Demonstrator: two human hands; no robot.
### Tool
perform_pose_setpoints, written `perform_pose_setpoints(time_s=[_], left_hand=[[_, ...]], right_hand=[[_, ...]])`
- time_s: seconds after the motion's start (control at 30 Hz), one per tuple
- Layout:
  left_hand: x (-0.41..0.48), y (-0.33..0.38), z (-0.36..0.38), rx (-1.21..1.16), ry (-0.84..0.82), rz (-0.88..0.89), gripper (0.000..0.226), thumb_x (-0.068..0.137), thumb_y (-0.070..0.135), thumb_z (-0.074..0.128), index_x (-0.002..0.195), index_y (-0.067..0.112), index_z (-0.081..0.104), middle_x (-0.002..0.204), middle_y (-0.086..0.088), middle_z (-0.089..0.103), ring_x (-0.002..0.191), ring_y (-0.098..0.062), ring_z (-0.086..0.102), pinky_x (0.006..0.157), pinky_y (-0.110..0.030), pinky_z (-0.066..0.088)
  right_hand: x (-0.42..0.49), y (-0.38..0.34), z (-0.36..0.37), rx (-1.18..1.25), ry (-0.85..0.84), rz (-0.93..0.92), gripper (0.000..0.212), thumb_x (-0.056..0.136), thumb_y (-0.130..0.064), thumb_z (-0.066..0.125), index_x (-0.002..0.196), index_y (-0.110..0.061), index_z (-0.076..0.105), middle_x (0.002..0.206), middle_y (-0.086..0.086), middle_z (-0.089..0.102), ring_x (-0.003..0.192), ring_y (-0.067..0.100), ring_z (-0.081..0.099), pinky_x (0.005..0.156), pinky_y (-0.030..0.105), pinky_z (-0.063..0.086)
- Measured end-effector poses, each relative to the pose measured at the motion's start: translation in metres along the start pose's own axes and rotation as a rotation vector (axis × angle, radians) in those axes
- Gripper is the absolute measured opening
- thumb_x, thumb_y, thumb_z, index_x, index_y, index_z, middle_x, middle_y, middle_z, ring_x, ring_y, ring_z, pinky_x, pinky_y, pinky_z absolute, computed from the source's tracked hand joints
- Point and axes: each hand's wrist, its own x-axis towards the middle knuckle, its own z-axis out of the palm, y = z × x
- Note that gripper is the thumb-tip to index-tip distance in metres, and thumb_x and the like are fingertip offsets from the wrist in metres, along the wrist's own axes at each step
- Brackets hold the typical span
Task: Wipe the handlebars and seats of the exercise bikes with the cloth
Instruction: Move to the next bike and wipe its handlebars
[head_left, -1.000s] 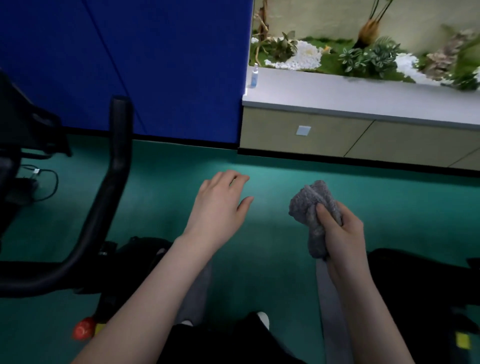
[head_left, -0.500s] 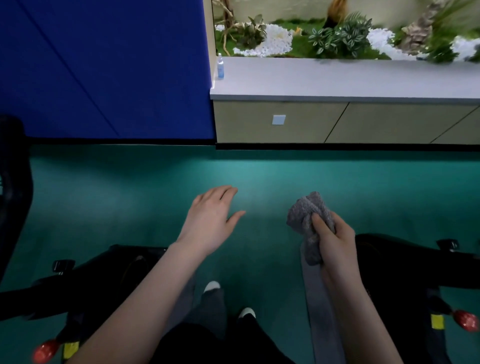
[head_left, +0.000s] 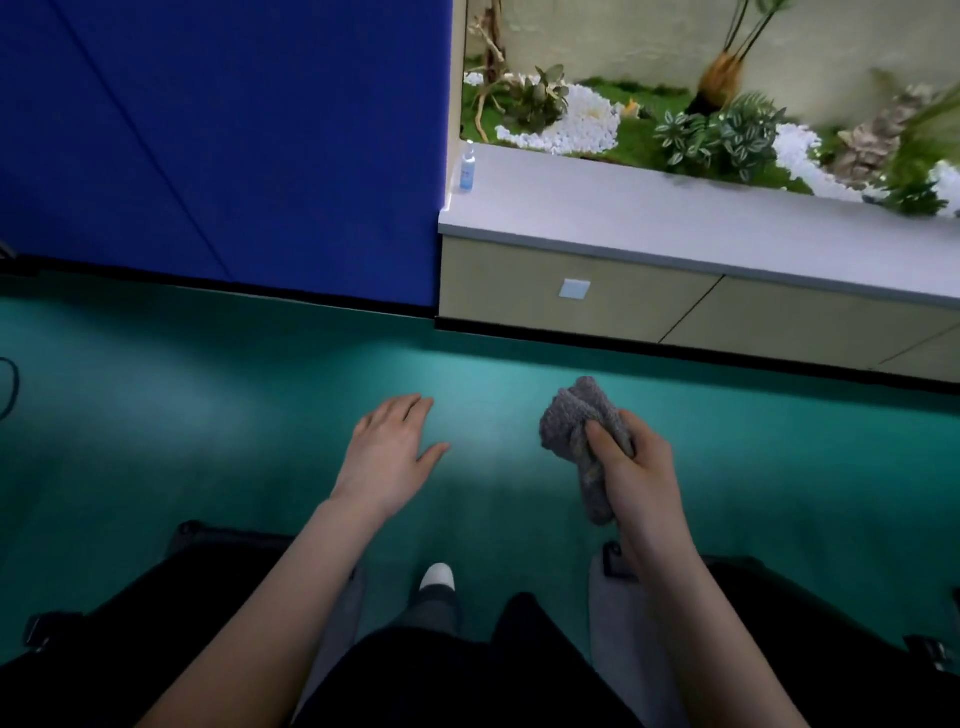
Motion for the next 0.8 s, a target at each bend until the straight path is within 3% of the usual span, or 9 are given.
perform_pose_setpoints(time_s=[0.07,0.17,0.33,0.5,0.8], left_hand=[[0.017,-0.013,-0.005,-0.005,0.018,-0.024,0.061,0.095,0.048,0.043,0.145,0.016,0.029,0.151,-0.001,0.032,0.139,-0.019,0.027,0.112,-0.032,0.019],[0.033,-0.030,-0.013,-0.026,0.031,-0.088,0.061,0.094,0.047,0.044,0.145,0.016,0.030,0.151,-0.002,0.032,0.139,-0.019,0.027,0.112,-0.033,0.020],[0.051,-0.059,-0.019,-0.046,0.035,-0.237,0.063,0.094,0.049,0.045,0.145,0.015,0.032,0.150,-0.003,0.034,0.138,-0.020,0.030,0.111,-0.034,0.021],[0.073,-0.069,-0.019,-0.061,0.036,-0.393,0.064,0.093,0.050,0.047,0.144,0.013,0.035,0.148,-0.005,0.037,0.135,-0.022,0.034,0.110,-0.036,0.024],[0.175,-0.041,-0.030,-0.068,0.078,-0.605,0.064,0.093,0.054,0.040,0.146,0.019,0.028,0.151,0.000,0.032,0.137,-0.020,0.031,0.111,-0.035,0.022]], right_hand=[[0.020,-0.010,0.016,0.006,-0.026,-0.005,0.023,0.091,-0.003,0.055,0.075,-0.016,0.063,0.064,-0.010,0.059,0.060,0.003,0.049,0.055,0.018,0.040],[0.047,-0.016,0.037,-0.002,-0.077,0.028,0.024,0.092,-0.002,0.054,0.077,-0.018,0.064,0.070,-0.004,0.061,0.067,0.009,0.052,0.062,0.024,0.042],[0.096,-0.021,0.068,-0.003,-0.198,0.077,0.013,0.093,-0.005,0.053,0.089,0.006,0.058,0.073,0.009,0.056,0.068,0.015,0.048,0.060,0.028,0.039],[0.152,-0.025,0.099,-0.023,-0.325,0.063,0.014,0.093,-0.004,0.053,0.089,0.010,0.056,0.073,0.010,0.054,0.068,0.016,0.045,0.064,0.029,0.037],[0.295,-0.050,0.104,-0.021,-0.494,0.054,0.016,0.094,-0.008,0.053,0.079,-0.004,0.057,0.061,0.003,0.047,0.055,0.014,0.038,0.053,0.024,0.033]])
